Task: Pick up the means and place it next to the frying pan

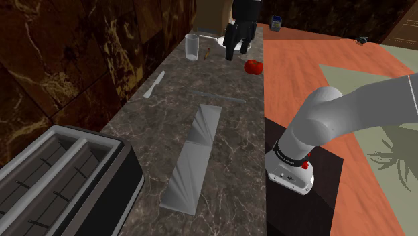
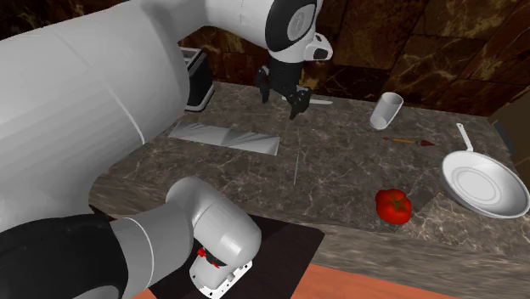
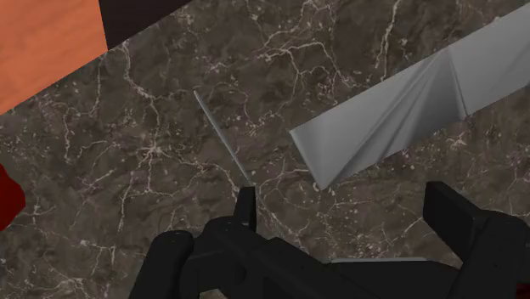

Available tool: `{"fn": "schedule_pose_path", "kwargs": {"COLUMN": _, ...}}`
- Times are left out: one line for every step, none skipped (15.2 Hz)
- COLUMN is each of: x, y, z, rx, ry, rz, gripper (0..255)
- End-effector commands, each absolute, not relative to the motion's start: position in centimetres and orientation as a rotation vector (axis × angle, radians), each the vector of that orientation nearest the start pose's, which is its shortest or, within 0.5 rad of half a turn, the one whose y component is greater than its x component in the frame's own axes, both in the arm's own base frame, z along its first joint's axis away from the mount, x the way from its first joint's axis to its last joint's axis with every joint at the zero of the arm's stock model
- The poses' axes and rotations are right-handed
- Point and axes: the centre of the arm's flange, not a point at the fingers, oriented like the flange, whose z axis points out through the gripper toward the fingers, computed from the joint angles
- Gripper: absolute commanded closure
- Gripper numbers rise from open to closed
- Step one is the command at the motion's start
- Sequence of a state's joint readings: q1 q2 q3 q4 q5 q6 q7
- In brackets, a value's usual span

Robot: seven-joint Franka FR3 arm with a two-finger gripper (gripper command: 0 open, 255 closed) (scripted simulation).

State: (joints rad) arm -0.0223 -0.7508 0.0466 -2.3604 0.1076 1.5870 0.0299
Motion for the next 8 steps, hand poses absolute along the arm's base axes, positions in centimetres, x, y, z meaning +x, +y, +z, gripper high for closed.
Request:
{"fn": "schedule_pose_path", "kwargs": {"x": 31.7, "y": 2.3, "z": 57.9, "rx": -3.066, "ry": 0.033, "rz": 0.038, "gripper": 0}}
{"fn": "schedule_pose_path", "kwargs": {"x": 32.0, "y": 1.9, "z": 56.7, "rx": -3.071, "ry": -0.011, "rz": 0.041, "gripper": 0}}
{"fn": "schedule_pose_path", "kwargs": {"x": 32.3, "y": 1.6, "z": 55.5, "rx": -3.076, "ry": -0.056, "rz": 0.043, "gripper": 0}}
{"fn": "schedule_pose_path", "kwargs": {"x": 32.6, "y": 1.2, "z": 54.2, "rx": -3.080, "ry": -0.100, "rz": 0.046, "gripper": 0}}
{"fn": "schedule_pose_path", "kwargs": {"x": 32.9, "y": 0.9, "z": 53.0, "rx": -3.083, "ry": -0.145, "rz": 0.049, "gripper": 0}}
{"fn": "schedule_pose_path", "kwargs": {"x": 33.3, "y": 0.6, "z": 51.8, "rx": -3.086, "ry": -0.190, "rz": 0.051, "gripper": 0}}
{"fn": "schedule_pose_path", "kwargs": {"x": 33.6, "y": 0.2, "z": 50.6, "rx": -3.088, "ry": -0.234, "rz": 0.054, "gripper": 0}}
{"fn": "schedule_pose_path", "kwargs": {"x": 33.9, "y": -0.1, "z": 49.4, "rx": -3.090, "ry": -0.279, "rz": 0.057, "gripper": 0}}
